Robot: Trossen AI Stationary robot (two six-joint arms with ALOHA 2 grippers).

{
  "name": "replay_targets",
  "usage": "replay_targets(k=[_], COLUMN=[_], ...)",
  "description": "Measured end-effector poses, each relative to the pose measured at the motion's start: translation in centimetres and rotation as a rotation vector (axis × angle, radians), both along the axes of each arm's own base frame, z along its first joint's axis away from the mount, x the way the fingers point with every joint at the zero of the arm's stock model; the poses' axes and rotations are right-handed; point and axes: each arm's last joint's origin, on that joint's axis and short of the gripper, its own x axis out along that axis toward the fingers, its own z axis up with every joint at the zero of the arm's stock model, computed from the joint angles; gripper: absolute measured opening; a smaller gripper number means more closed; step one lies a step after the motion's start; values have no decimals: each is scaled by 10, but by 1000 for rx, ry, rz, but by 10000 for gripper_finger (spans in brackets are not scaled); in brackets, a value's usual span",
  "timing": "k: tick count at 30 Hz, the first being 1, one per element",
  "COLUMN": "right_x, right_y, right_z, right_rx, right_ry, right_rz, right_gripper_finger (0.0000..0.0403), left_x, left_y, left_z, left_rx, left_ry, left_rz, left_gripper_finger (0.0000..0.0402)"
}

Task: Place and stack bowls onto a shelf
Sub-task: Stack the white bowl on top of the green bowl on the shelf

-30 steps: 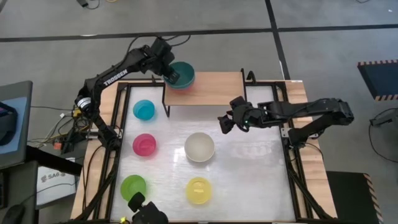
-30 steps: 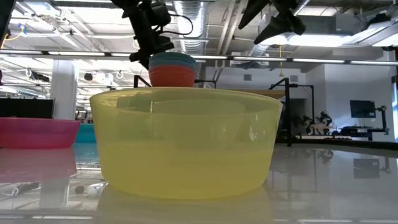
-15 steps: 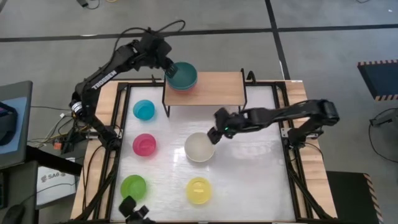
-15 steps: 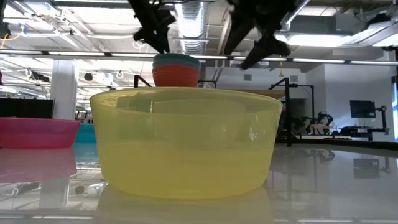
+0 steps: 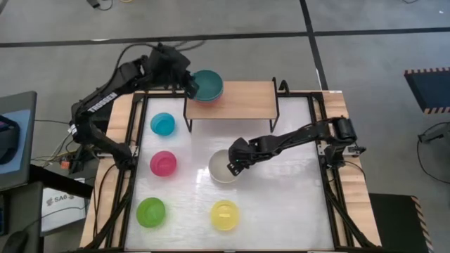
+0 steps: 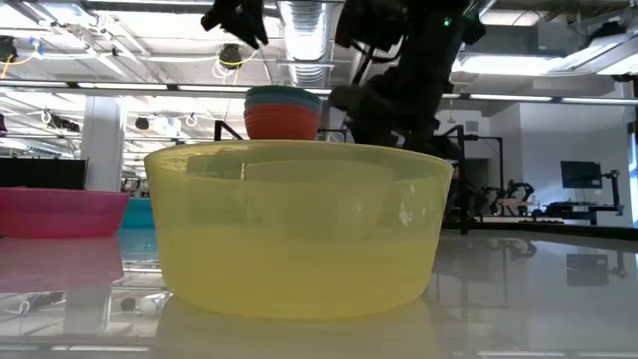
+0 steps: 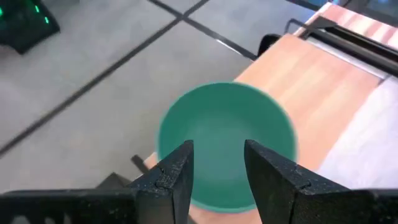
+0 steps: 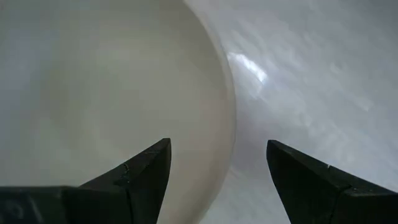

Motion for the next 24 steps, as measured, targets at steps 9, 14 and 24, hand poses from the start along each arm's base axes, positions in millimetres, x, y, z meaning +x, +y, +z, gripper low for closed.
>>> replay_targets(k=[9,14,24], right_x=[1,-2,-43], right_y=[-1,-3,-40], right_z=[-6,12,99], right_rx=[11,9,-186], right_ry=[32,-16,-228], right_rz=[96,149,12], right_gripper_finger=[97,26,23], left_x=[17,14,9], left_y=[-43,-52,-56], left_z=[0,-5,-8], left_rx=[70,107,77], left_ry=[62,151,186], left_rz=[-54,4,34], left_gripper_finger=[128,128,128])
